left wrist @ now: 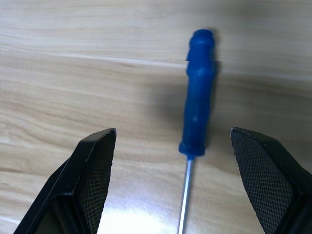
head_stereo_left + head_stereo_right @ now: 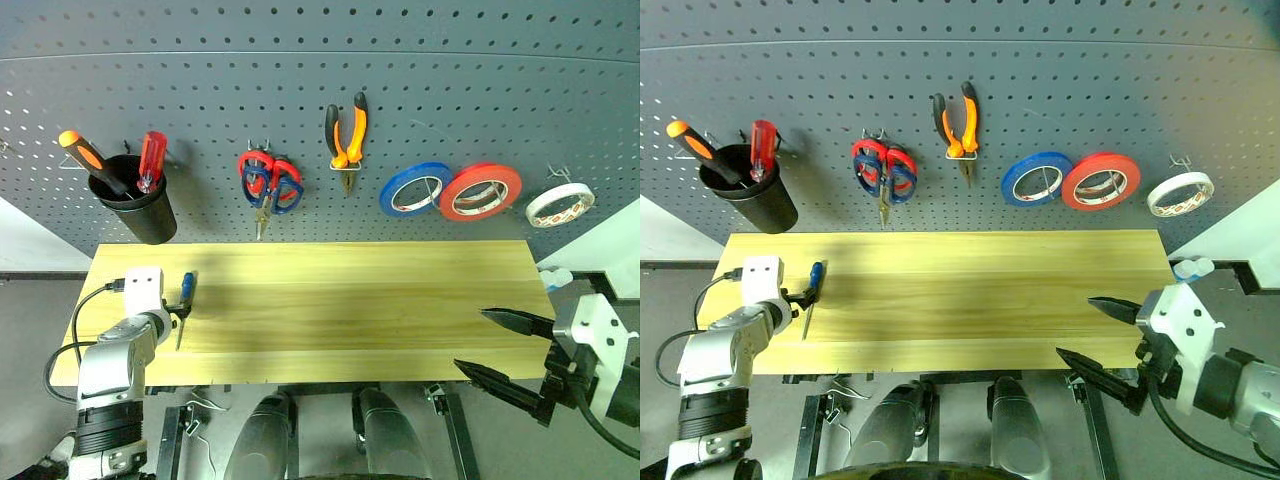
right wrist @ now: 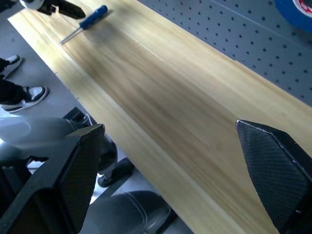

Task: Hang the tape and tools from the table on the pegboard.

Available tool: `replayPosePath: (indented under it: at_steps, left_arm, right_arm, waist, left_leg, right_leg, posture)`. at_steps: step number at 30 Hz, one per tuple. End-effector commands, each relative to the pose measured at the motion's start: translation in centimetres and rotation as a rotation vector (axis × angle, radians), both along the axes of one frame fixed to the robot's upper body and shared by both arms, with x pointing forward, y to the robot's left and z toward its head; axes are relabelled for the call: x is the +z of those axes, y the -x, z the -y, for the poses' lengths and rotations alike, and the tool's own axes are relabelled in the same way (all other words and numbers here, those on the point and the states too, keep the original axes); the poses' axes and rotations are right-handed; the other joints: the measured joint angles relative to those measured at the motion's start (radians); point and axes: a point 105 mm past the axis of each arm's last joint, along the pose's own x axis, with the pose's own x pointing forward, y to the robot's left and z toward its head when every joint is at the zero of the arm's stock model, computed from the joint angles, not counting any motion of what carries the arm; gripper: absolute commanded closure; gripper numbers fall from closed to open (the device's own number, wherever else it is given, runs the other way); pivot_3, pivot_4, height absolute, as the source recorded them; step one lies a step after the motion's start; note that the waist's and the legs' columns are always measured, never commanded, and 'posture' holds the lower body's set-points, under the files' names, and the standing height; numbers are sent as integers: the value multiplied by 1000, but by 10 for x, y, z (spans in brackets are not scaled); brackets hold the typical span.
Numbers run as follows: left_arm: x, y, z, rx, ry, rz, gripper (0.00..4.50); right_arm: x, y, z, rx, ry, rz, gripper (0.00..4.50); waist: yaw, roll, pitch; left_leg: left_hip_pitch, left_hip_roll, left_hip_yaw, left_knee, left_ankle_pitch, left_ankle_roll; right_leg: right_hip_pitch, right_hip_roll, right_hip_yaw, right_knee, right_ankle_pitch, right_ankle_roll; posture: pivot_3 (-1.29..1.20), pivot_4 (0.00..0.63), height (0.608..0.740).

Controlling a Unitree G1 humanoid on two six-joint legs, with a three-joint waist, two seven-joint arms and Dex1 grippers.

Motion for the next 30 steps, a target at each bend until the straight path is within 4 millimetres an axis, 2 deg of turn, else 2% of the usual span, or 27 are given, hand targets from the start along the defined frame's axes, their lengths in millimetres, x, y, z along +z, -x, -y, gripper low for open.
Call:
replayPosePath:
  at_steps: [1, 8, 13, 28, 30]
  left_arm:
    - [7, -4, -8, 12, -12, 25, 609]
    - [2, -14, -3, -5, 13, 30, 609]
    - [-6, -21, 10, -40, 46, 20, 609]
    - [-17, -10, 23, -44, 79, -3, 609]
    - [-18, -7, 22, -36, 80, -7, 977]
  right_arm:
    - [2, 6, -1, 10, 6, -8, 0]
    - [6, 13, 0, 13, 5, -27, 0]
    - [9, 20, 3, 6, 18, -49, 0]
    - [13, 29, 11, -8, 42, -87, 0]
    - [13, 28, 12, -8, 44, -86, 0]
  waist:
    - [0, 0, 6]
    - [-1, 0, 25]
    - [-3, 1, 38]
    - [-8, 0, 56]
    - [-11, -1, 57]
  left_leg:
    - [-1, 0, 0, 0, 0, 0]
    - [-3, 0, 0, 0, 0, 0]
    - [-4, 0, 0, 0, 0, 0]
    - [-5, 0, 2, -1, 0, 0]
    - [-5, 0, 2, -1, 0, 0]
  right_leg:
    - [-1, 0, 0, 0, 0, 0]
    - [-3, 0, 0, 0, 0, 0]
    - [-4, 0, 0, 0, 0, 0]
    - [-6, 0, 1, 0, 0, 0]
    - [-6, 0, 1, 0, 0, 0]
  posture:
    - [-112, 317, 724]
    - [-130, 332, 724]
    - [-156, 347, 724]
    - [-183, 360, 724]
    - [-184, 359, 724]
